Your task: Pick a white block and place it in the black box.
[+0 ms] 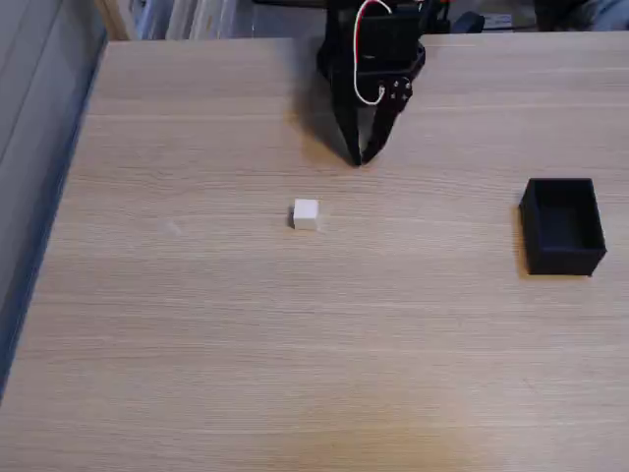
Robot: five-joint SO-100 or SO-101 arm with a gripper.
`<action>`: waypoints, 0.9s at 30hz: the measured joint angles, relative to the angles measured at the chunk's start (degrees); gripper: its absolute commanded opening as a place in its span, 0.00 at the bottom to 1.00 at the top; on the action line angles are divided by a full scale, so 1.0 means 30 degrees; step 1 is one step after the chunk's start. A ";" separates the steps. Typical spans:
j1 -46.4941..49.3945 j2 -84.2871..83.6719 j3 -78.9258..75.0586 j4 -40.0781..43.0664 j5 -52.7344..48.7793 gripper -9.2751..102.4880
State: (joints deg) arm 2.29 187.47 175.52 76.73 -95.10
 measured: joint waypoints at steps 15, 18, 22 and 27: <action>0.0322 -0.9199 -0.7617 -0.1318 0.0586 0.08; 0.1348 -1.0986 -0.8438 -0.2432 0.0117 0.09; 0.2930 -1.3447 -0.9639 -0.3252 -0.0586 0.09; 0.4453 -1.6260 -1.1426 -0.3340 -0.1143 0.09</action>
State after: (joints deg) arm 15.64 138.69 141.24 66.71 -98.53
